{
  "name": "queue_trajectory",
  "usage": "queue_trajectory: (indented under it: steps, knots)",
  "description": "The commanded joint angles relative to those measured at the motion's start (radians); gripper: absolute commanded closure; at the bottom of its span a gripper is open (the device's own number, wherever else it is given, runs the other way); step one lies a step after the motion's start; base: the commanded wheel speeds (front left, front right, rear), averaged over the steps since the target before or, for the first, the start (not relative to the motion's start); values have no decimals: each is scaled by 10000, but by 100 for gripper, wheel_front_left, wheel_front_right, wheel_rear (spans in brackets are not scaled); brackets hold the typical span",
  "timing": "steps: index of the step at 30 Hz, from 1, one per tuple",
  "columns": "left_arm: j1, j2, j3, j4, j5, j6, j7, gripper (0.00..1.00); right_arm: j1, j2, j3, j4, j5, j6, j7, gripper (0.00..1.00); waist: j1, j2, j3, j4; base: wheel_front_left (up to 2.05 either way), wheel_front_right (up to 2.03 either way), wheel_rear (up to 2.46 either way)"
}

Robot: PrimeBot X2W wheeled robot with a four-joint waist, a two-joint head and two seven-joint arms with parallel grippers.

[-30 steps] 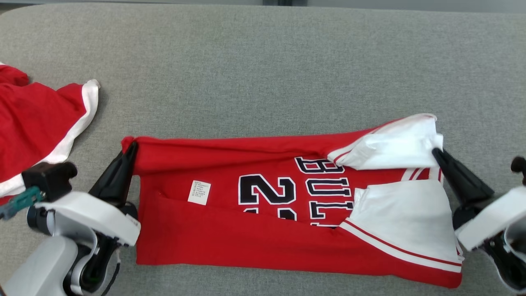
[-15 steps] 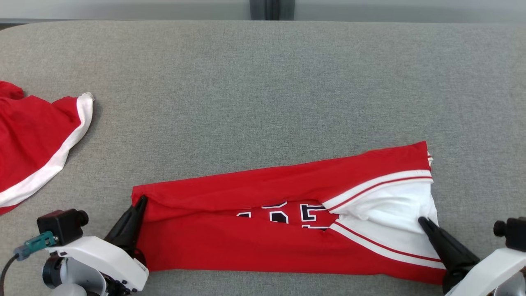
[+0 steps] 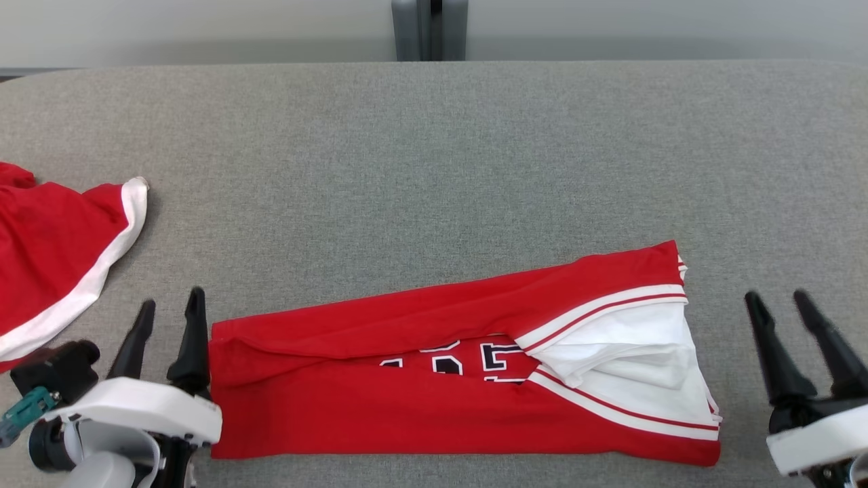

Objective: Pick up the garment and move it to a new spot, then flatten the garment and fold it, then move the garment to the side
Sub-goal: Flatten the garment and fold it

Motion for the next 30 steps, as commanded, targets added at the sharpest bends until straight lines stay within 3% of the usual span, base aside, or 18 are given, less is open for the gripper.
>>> queue_trajectory:
  steps: [1, 5, 9, 14, 20, 30]
  knots:
    - [-249, -63, 108, -153, 247, 169, -143, 0, -243, 145, -167, -105, -416, 8, -241, 0, 0, 0, -83, -25, 0, 0, 0]
    - [-589, -291, 302, -422, 936, 557, -341, 0, -693, 767, -565, -133, -1414, 8, -703, 0, 0, 0, -227, 48, 0, 0, 0]
    - [-1152, -907, 561, -372, 1417, 474, -406, 0, -1082, 1091, -464, 4, -2239, 8, -997, 0, 0, 0, -411, 123, 0, 0, 0]
    - [-1566, -1698, 1256, -198, 2898, 131, -420, 0, -1309, 1222, -190, 402, -3090, 8, -1164, 0, 0, 0, -642, 94, 0, 0, 0]
    - [-847, -2482, 2134, -351, 4733, -551, -417, 0, -1118, 1354, -44, 669, -3428, 8, -1334, 0, 0, 0, -846, 79, 0, 0, 0]
    - [669, -2793, 2485, -96, 6449, -1063, -417, 0, -506, 1293, 118, 1060, -3658, 8, -943, 0, 0, 0, -1306, 276, 0, 0, 0]
